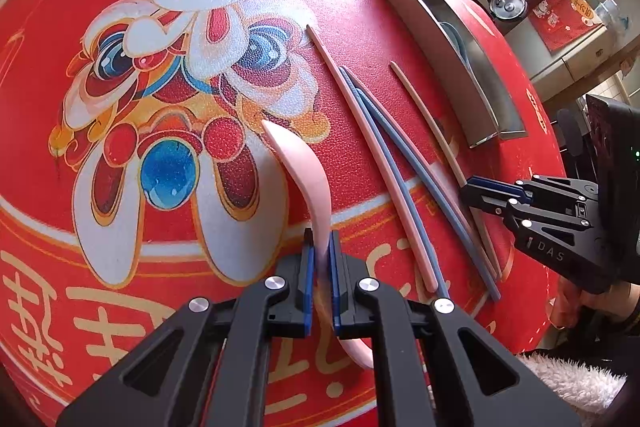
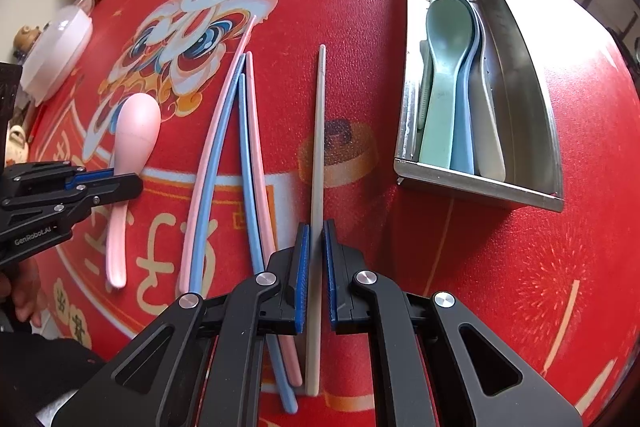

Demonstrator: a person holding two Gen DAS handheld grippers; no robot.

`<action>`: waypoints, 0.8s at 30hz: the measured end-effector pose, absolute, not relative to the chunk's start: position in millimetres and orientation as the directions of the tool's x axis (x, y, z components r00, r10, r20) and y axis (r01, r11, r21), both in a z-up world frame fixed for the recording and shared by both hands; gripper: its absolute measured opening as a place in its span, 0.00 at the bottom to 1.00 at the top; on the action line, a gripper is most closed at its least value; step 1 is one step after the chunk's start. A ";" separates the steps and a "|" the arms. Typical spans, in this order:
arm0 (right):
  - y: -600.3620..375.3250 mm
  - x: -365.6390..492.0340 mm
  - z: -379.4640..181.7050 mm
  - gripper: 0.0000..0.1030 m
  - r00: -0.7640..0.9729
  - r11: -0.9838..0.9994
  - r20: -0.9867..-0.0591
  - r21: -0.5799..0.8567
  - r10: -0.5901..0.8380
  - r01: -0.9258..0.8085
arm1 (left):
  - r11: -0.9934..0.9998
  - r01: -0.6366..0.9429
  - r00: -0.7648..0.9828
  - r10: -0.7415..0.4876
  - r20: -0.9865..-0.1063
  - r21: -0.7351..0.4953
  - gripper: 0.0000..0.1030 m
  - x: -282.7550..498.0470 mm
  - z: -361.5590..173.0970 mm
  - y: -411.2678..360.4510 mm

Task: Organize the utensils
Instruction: 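Lift the pink spoon and white chopstick and carry them over the steel tray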

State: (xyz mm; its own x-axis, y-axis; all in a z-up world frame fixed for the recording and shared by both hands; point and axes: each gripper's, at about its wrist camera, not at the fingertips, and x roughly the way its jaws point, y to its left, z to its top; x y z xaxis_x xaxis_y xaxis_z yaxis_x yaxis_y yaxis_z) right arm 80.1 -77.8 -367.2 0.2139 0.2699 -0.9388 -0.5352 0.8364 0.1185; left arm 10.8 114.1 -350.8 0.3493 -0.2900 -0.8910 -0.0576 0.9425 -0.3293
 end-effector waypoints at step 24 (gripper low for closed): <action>-81.6 85.0 -351.0 0.06 0.185 0.812 -0.910 0.222 0.372 -0.540 | 0.903 -0.089 0.347 -0.367 -0.863 -0.419 0.06 11.8 -330.9 135.5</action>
